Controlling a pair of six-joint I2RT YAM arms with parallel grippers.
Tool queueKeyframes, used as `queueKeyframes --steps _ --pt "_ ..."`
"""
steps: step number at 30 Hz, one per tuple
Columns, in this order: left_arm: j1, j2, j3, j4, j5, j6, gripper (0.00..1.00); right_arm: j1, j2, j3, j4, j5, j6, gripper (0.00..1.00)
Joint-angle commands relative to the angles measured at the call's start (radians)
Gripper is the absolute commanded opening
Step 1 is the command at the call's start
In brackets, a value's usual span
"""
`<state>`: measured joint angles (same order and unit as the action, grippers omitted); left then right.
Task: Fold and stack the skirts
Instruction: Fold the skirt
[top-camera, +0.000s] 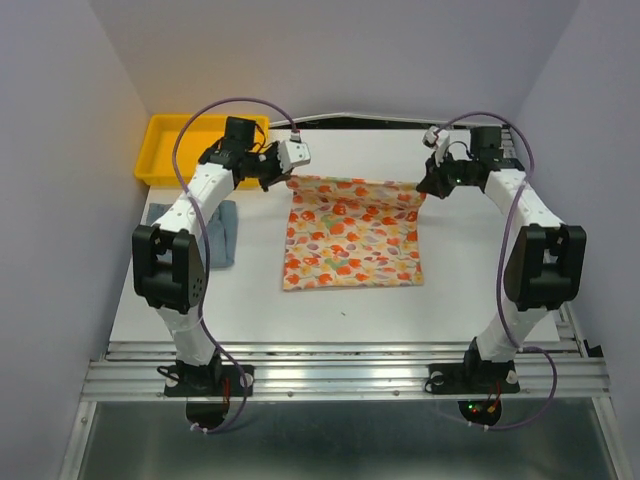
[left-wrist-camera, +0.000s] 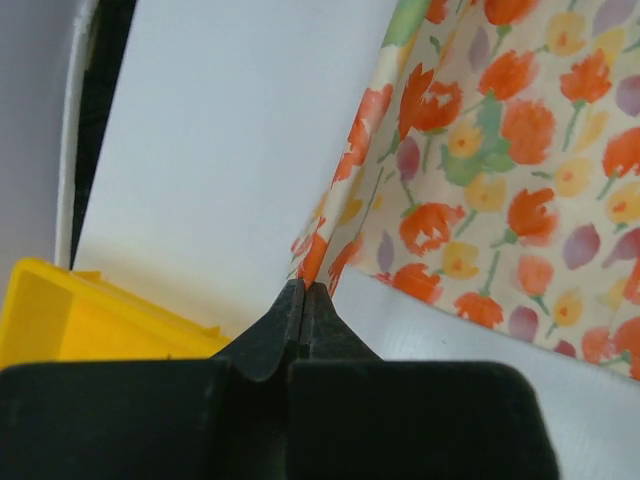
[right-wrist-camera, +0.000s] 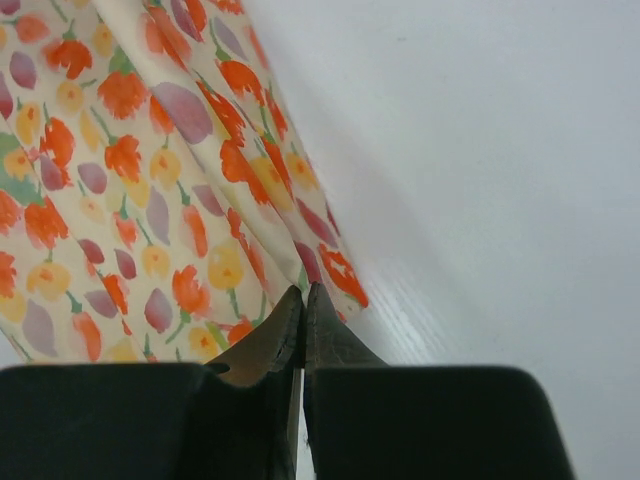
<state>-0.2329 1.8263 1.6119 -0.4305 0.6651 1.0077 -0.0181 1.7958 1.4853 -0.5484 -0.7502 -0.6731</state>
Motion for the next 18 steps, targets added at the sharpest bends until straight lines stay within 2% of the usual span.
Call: queueKeyframes --steps 1,7,10,18 --pt "-0.003 -0.106 -0.169 0.013 -0.033 0.068 0.0 0.001 -0.09 -0.147 0.074 0.031 -0.098 0.01" --pt "-0.022 -0.183 -0.406 0.061 -0.096 0.101 0.0 0.03 -0.134 -0.385 0.178 0.07 -0.105 0.01" --pt "-0.04 -0.17 -0.469 0.108 -0.14 0.077 0.0 0.041 -0.113 -0.431 0.232 0.092 -0.076 0.01" --pt "-0.049 -0.062 -0.393 0.128 -0.176 -0.027 0.0 0.05 -0.047 -0.332 0.245 0.124 -0.005 0.01"
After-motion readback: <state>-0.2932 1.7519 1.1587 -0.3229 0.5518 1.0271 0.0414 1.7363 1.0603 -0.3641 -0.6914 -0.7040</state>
